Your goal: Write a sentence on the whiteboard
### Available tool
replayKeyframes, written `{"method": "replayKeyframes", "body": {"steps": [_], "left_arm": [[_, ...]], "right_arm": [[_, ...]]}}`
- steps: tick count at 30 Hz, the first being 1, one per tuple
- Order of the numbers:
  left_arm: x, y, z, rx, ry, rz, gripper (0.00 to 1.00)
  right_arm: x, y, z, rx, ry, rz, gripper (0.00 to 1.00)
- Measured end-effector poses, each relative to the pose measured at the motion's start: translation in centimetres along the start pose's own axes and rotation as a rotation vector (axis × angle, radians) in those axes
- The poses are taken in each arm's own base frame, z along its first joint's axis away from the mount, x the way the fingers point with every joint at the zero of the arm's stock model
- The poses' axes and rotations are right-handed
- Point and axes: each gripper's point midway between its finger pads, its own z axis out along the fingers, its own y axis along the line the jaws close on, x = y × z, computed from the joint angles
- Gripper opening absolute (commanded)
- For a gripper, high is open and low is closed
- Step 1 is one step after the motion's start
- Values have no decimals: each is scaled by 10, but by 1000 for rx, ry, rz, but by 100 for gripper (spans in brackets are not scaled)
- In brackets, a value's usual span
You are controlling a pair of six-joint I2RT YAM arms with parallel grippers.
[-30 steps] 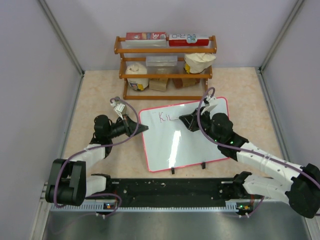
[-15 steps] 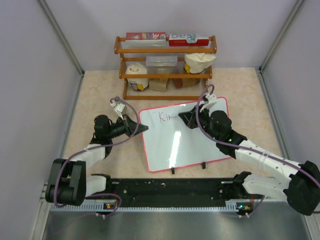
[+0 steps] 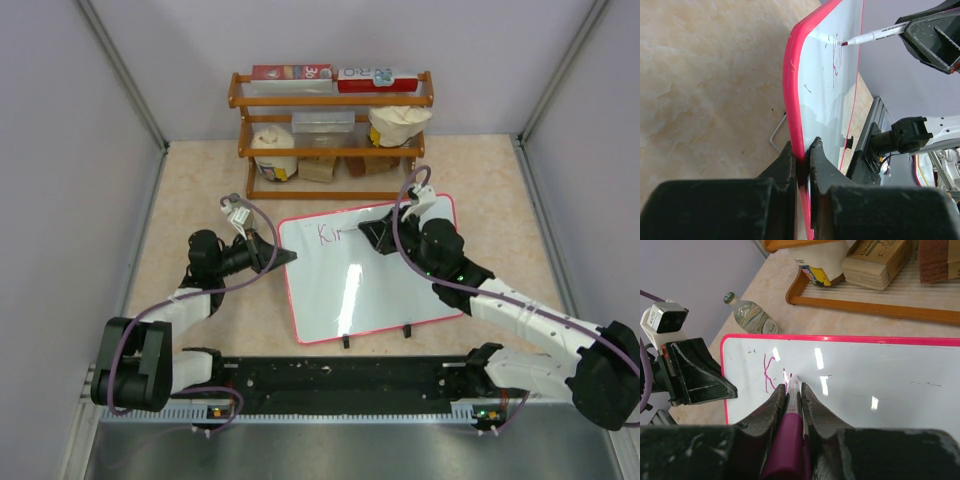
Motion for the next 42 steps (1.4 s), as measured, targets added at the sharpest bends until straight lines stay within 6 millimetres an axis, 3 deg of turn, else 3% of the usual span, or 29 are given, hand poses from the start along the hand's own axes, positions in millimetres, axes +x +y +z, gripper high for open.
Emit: {"method": "replayKeyframes", "body": {"steps": [14,29,42], "left_arm": [[0,0,0,1,2,-1,0],[0,0,0,0,2,-2,0],[1,-1,0,5,3,1,0]], "right_arm": [[-3,-3,-4,9,-6,-1,0],[7,-6,-13,-4,4,-3,0],[7,1,-22,-43,13,9,0]]}}
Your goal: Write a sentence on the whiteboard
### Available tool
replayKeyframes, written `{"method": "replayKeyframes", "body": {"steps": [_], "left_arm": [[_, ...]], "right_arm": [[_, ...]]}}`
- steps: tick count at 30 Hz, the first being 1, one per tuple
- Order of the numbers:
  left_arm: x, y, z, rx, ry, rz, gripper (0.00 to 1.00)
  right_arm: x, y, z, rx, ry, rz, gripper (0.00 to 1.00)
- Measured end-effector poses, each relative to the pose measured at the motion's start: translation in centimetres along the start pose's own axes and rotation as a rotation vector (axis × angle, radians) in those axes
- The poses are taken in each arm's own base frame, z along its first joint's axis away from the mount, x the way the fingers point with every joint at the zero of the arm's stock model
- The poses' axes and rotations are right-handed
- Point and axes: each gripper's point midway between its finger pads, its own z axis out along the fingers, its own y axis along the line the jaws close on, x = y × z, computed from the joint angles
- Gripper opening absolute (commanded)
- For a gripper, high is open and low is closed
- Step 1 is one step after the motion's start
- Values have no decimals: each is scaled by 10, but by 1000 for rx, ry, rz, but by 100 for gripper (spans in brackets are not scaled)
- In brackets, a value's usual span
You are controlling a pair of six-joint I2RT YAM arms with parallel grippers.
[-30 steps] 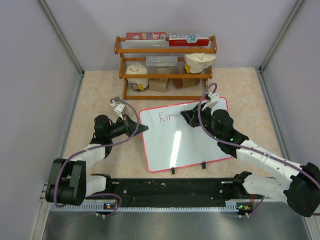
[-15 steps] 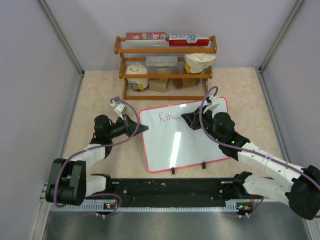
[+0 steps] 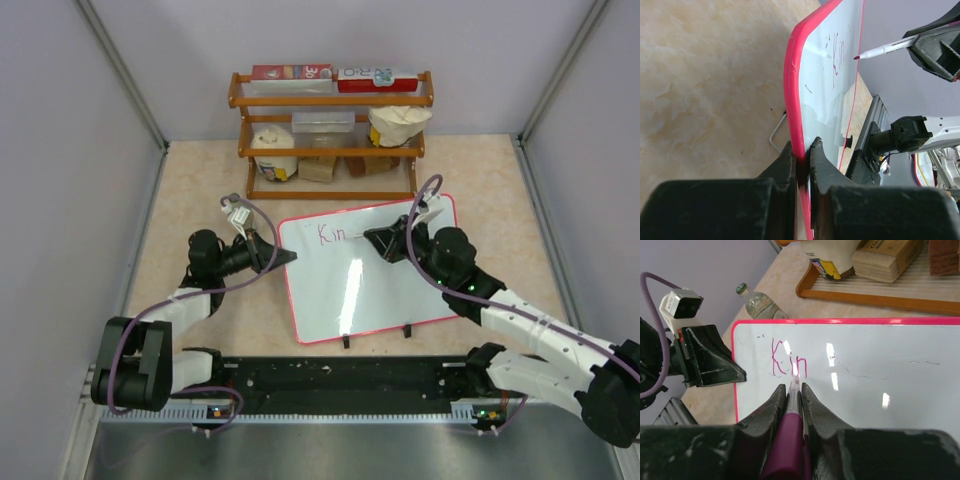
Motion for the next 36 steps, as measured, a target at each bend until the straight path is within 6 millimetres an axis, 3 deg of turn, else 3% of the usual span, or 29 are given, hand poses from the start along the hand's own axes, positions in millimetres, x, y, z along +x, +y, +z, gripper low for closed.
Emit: {"method": "replayKeyframes", "body": {"steps": [5,14,24,36], "left_arm": [[0,0,0,2,0,2,0],[0,0,0,2,0,3,0],[0,0,0,1,-1,2,0],[0,0,0,0,-1,1,0]], "right_arm": [[-12,6,-5,-29,-30,21,0],[-20,-3,2,27,-43,17,0],[-13,-14,8,75,-29,17,0],[-12,-13,10,65,-21,17,0]]}}
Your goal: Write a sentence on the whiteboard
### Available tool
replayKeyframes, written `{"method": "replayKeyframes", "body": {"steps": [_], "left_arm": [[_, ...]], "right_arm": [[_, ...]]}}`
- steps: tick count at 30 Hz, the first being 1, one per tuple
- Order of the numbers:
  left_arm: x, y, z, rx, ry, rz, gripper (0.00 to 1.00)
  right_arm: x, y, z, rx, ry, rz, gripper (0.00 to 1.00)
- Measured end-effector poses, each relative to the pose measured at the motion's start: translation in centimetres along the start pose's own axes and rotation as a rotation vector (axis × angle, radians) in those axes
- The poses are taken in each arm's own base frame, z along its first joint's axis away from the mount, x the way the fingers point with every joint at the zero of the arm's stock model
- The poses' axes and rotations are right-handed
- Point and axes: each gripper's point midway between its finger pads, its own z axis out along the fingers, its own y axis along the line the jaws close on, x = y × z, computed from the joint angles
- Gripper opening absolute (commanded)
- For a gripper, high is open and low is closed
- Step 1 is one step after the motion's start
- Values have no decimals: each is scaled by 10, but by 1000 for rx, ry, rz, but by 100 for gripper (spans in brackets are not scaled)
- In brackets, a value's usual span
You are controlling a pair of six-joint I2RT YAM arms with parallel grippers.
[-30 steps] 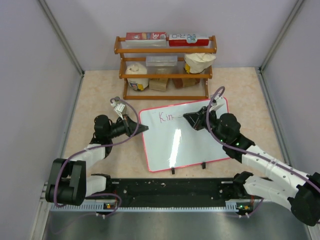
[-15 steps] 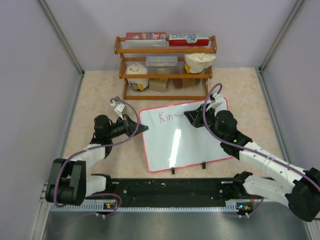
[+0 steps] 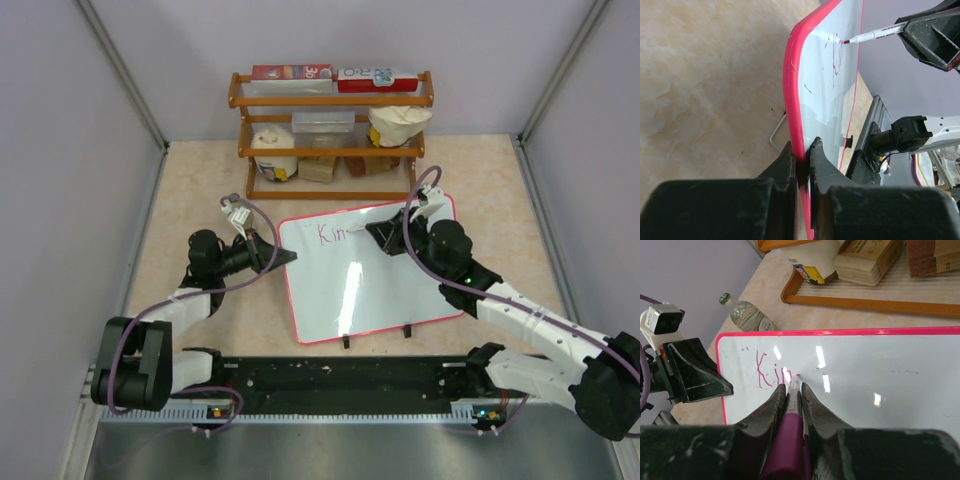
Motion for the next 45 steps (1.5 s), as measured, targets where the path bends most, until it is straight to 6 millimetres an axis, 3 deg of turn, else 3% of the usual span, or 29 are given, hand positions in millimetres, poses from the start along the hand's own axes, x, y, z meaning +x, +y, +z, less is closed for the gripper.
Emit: {"method": "replayKeyframes", "body": {"steps": [28,45], "left_arm": [[0,0,0,1,0,0,0],[0,0,0,1,1,0,0]], "right_arm": [[8,2,-5,-14,46,-8,0],[3,-4,-9,20,27,-20,0]]}}
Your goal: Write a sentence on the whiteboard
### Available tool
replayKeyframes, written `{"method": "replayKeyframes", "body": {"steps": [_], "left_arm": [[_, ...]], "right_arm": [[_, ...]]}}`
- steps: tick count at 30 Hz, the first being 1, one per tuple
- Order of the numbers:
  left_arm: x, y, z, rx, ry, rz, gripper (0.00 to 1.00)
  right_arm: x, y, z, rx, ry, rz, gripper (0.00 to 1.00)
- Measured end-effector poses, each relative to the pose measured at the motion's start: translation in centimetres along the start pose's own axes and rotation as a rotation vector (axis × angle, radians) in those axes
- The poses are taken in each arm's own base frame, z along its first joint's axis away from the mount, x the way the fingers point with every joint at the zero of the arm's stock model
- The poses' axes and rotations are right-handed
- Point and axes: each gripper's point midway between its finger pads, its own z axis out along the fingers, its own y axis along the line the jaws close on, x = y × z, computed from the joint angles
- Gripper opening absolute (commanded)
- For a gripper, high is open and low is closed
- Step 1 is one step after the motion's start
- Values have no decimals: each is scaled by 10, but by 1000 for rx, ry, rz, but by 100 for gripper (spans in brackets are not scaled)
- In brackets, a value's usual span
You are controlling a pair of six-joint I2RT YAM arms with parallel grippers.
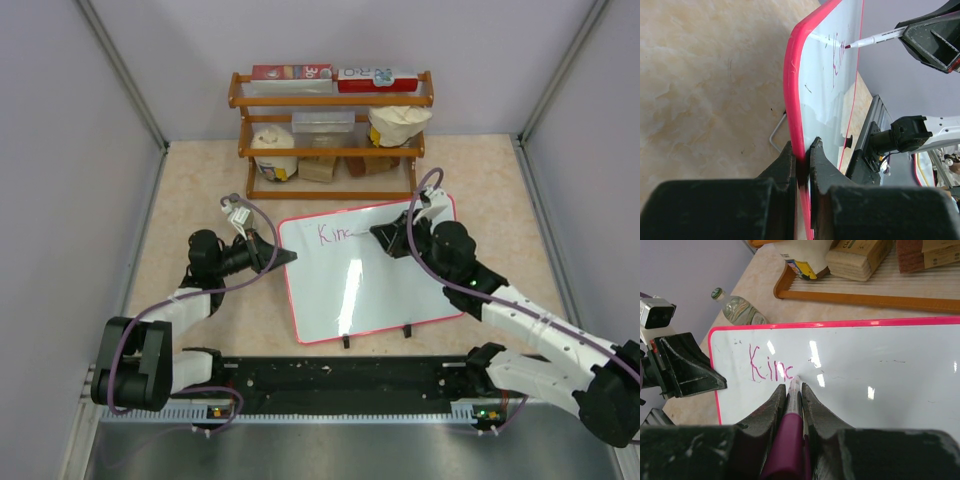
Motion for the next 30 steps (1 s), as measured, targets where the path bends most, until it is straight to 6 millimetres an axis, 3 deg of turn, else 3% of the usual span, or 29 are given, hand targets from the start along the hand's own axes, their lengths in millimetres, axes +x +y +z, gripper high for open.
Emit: {"method": "replayKeyframes", "body": {"steps": [8,17,30], "left_arm": [[0,0,0,1,0,1,0],[0,0,0,2,0,1,0],[0,0,0,2,0,1,0]], "right_arm": [[-6,1,-2,1,-17,-7,0],[-38,19,11,-27,-68,-22,0],[-28,8,21,10,-41,-23,0]]}}
